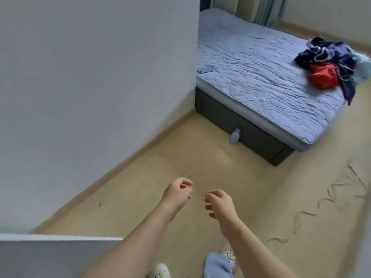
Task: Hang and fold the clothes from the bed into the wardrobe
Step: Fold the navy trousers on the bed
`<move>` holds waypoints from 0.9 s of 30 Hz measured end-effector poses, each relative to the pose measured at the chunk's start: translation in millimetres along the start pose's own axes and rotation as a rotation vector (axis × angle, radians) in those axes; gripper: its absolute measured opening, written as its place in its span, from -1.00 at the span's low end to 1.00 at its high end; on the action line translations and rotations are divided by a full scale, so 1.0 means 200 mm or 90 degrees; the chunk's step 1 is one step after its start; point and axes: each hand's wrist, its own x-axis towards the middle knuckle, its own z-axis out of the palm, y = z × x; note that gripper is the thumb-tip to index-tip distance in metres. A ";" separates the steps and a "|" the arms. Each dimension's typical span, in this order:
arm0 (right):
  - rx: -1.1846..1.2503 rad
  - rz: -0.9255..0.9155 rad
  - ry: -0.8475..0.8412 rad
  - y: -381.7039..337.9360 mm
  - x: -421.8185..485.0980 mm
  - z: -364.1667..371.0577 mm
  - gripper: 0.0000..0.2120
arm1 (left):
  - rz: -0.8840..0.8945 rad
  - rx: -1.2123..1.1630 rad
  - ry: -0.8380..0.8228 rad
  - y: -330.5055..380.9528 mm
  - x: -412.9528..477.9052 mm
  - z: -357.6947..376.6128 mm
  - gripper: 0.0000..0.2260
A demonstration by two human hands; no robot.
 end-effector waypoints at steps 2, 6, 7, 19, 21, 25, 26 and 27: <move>0.045 0.002 0.040 -0.02 0.05 -0.22 -0.93 | 0.015 0.030 -0.053 0.14 0.05 0.20 -0.86; 0.091 -0.019 0.123 -0.08 0.14 -0.67 -0.92 | 0.036 0.031 -0.104 0.40 0.14 0.56 -0.86; 0.107 -0.026 0.150 -0.10 0.16 -0.80 -0.92 | 0.046 0.034 -0.117 0.48 0.17 0.67 -0.87; 0.260 -0.018 0.267 -0.23 0.42 -1.63 -0.93 | 0.120 0.122 -0.284 1.06 0.37 1.59 -0.88; 0.271 0.001 0.275 -0.26 0.53 -1.73 -0.93 | 0.123 0.135 -0.302 1.15 0.47 1.71 -0.87; 0.304 0.023 0.323 -0.39 0.82 -1.99 -0.92 | 0.128 0.153 -0.328 1.39 0.74 1.99 -0.87; 0.313 0.029 0.332 -0.43 0.86 -2.04 -0.92 | 0.129 0.158 -0.329 1.45 0.79 2.03 -0.87; 0.324 0.036 0.341 -0.48 0.93 -2.11 -0.90 | 0.125 0.161 -0.333 1.52 0.85 2.09 -0.87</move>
